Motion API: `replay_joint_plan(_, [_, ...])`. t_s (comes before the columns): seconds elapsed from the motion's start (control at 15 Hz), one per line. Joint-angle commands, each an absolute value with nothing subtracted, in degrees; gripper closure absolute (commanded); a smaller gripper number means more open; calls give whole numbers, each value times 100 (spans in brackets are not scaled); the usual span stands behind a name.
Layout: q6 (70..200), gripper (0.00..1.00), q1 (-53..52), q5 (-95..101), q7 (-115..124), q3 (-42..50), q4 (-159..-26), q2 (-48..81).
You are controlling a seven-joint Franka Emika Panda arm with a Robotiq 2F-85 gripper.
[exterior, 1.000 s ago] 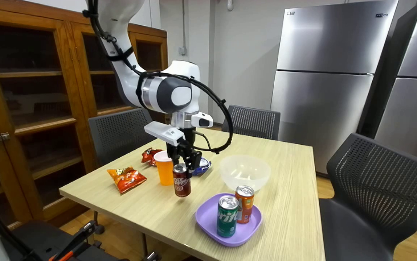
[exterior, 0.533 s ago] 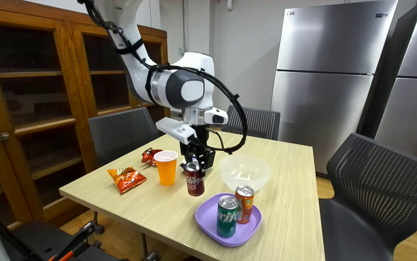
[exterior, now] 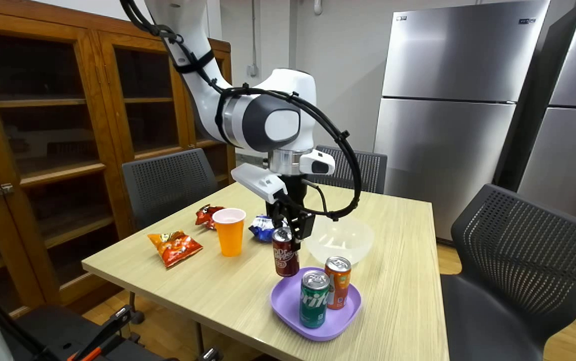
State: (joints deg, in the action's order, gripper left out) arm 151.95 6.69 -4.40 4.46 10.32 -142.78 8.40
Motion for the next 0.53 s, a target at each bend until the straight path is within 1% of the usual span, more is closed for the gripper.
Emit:
replay_joint_plan(0.0, [15024, 62, 784, -412, 572, 1061, -14236, 702])
replay_joint_plan(0.47, [14991, 62, 861, -415, 604, 1128, -14078, 835])
